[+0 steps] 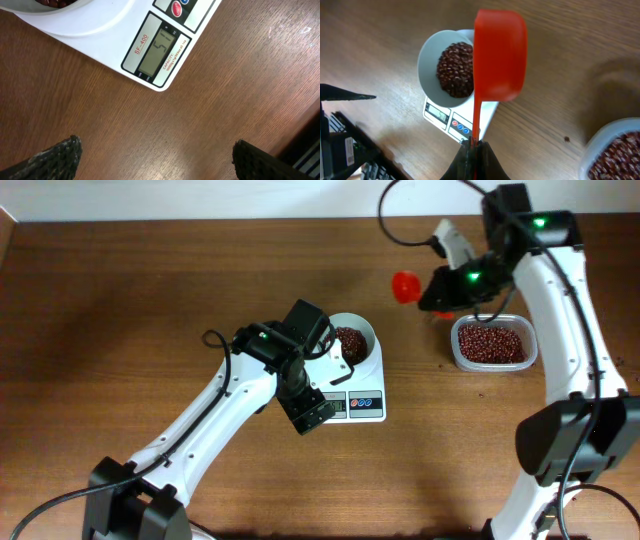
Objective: Scoop item into bowl and weigh 50g on scale
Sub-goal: 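Bring a small scoopful over the bowl and tip it in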
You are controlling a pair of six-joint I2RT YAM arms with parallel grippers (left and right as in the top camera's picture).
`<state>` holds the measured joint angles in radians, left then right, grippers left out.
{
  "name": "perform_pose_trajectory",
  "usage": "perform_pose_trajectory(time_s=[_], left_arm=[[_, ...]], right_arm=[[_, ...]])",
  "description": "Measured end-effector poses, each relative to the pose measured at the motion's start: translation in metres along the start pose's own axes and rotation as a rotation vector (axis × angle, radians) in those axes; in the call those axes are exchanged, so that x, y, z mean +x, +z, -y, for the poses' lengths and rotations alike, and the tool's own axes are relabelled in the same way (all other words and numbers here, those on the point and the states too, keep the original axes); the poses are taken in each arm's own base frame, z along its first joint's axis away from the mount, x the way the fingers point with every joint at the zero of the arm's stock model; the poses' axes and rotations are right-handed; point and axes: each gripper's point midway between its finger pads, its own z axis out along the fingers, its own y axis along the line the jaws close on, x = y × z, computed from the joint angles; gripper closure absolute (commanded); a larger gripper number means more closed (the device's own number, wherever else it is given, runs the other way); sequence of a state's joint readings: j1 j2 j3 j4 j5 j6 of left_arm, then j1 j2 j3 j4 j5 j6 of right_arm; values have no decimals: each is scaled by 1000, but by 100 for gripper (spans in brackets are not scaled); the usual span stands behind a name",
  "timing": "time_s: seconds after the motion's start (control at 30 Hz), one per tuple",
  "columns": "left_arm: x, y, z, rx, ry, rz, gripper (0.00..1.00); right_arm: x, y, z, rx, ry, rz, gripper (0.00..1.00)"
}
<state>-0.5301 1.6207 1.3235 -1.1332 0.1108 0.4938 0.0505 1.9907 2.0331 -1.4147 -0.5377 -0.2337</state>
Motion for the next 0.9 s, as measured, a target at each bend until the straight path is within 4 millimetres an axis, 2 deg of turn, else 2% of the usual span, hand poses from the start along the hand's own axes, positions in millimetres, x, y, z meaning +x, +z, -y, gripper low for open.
perform_pose_trajectory(time_s=[0.13,0.17,0.3,0.4,0.47,0.57,0.67,0.73,0.9], left_arm=[[0,0,0,0,0,0,1],[0,0,0,0,0,0,1],[0,0,0,0,0,0,1],[0,0,0,0,0,0,1],[0,0,0,0,0,0,1],[0,0,0,0,0,0,1],[0,0,0,0,0,0,1],[0,0,0,0,0,0,1],[0,0,0,1,0,0,1]], right_arm=[[4,-24,42,21,110,51,96],[4,-29,46,10,131,66,96],[1,-25,36,-18,119,64,96],[-5,-8,5,-43,40,40,96],[-10,8,-25,-64,-43,25,96],[-5,31,-64,-71,-140,-32,96],[4,49,-77,-38,-193,-88,96],[17,64,-79,-20,-219,-144,96],[39,110,-59,1,-227,-202,96]])
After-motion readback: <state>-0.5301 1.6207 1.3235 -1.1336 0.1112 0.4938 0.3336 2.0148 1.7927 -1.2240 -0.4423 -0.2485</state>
